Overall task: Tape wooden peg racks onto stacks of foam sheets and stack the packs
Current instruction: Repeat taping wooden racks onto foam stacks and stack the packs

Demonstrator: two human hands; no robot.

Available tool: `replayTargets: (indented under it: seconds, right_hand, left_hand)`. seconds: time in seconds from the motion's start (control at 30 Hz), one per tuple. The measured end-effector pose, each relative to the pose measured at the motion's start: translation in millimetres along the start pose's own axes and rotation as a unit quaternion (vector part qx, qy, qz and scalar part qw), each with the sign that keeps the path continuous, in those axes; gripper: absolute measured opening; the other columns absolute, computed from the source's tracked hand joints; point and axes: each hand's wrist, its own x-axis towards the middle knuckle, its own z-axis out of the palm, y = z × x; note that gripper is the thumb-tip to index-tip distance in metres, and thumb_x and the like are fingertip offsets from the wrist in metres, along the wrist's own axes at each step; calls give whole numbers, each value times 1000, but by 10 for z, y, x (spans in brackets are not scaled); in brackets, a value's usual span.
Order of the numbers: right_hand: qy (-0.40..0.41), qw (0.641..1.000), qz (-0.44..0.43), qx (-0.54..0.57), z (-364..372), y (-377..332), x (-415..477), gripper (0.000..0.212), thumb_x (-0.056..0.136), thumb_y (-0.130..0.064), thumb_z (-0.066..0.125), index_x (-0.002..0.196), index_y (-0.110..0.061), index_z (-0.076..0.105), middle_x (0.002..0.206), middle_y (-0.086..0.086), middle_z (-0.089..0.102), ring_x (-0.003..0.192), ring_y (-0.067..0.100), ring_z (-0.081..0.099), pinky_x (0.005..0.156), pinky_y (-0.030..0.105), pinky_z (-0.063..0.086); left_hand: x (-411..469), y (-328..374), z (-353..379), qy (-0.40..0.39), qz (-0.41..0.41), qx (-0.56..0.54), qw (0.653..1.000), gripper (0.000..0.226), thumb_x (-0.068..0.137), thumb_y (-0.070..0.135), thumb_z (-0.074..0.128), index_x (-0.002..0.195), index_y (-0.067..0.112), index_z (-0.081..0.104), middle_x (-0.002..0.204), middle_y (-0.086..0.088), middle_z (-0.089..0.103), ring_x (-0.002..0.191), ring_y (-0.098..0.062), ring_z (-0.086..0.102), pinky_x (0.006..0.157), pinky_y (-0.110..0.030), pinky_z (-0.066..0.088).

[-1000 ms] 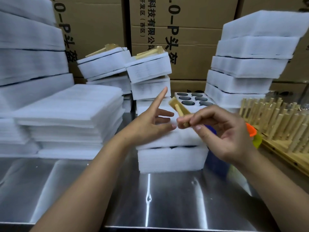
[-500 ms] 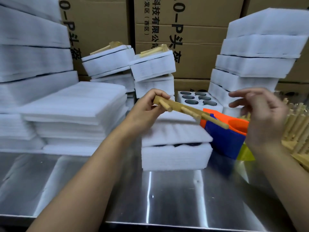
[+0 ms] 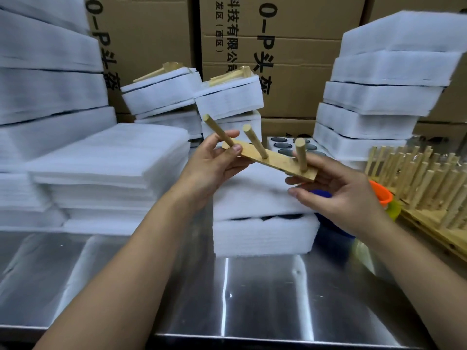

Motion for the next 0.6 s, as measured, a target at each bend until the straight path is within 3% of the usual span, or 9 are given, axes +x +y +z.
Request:
replayTargets:
  seconds: [0.13, 0.27, 0.33, 0.4, 0.5, 0.53, 0.6]
  right_hand:
    - [55, 997, -33, -47, 65, -17, -19, 43, 76, -11, 73, 114, -29, 63, 100, -8, 70, 90, 13, 70, 89, 25, 53]
    - [131, 965, -62, -220, 67, 33, -26, 50, 77, -2, 76, 120, -20, 61, 95, -12, 69, 82, 7, 66, 83, 12, 49]
    - [139, 939, -82, -302, 33, 76, -34, 47, 74, 1, 77, 117, -14, 66, 88, 1, 73, 74, 16, 65, 74, 23, 52]
    - [133, 919, -88, -360, 26, 109, -27, 46, 71, 4, 77, 114, -11, 69, 73, 12, 69, 67, 30, 61, 63, 36, 50]
    - [95, 916, -86, -380, 35, 131, 0, 44, 67, 5, 77, 107, -12, 73, 63, 10, 64, 63, 30, 52, 60, 32, 41]
    - [70, 919, -88, -378, 22, 129, 5, 41, 68, 3, 77, 106, -14, 73, 63, 7, 64, 64, 27, 48, 62, 31, 39]
    - [17, 924, -99, -368, -23, 110, 4, 32, 73, -12, 71, 104, -19, 74, 65, 3, 62, 68, 24, 45, 67, 32, 35]
  left_hand:
    - [11, -22, 0, 24, -1, 36, 999, 23, 94, 10, 55, 116, 16, 52, 88, 0, 73, 88, -15, 70, 82, -25, 54]
    - [69, -52, -64, 137, -8, 172, 975, 35, 96, 16, 51, 130, 24, 48, 122, 6, 60, 111, -7, 55, 90, -23, 42]
    - [99, -51, -100, 203, -55, 164, 964, 34, 96, 20, 46, 130, 20, 50, 131, 2, 54, 116, -11, 50, 97, -27, 39]
    - [101, -54, -104, 230, -124, 136, 956, 27, 95, 31, 45, 119, 20, 53, 120, 0, 57, 106, -15, 50, 95, -30, 39]
    - [57, -52, -64, 203, -204, 108, 952, 31, 93, 46, 45, 94, 18, 57, 94, 1, 62, 93, -19, 59, 91, -33, 45]
    - [41, -69, -53, 189, -216, 107, 952, 36, 90, 49, 46, 96, 17, 60, 98, -2, 65, 95, -22, 63, 92, -36, 48]
    - [19, -79, -33, 175, -230, 110, 951, 55, 84, 55, 49, 119, 14, 59, 120, -8, 62, 105, -29, 62, 96, -45, 48]
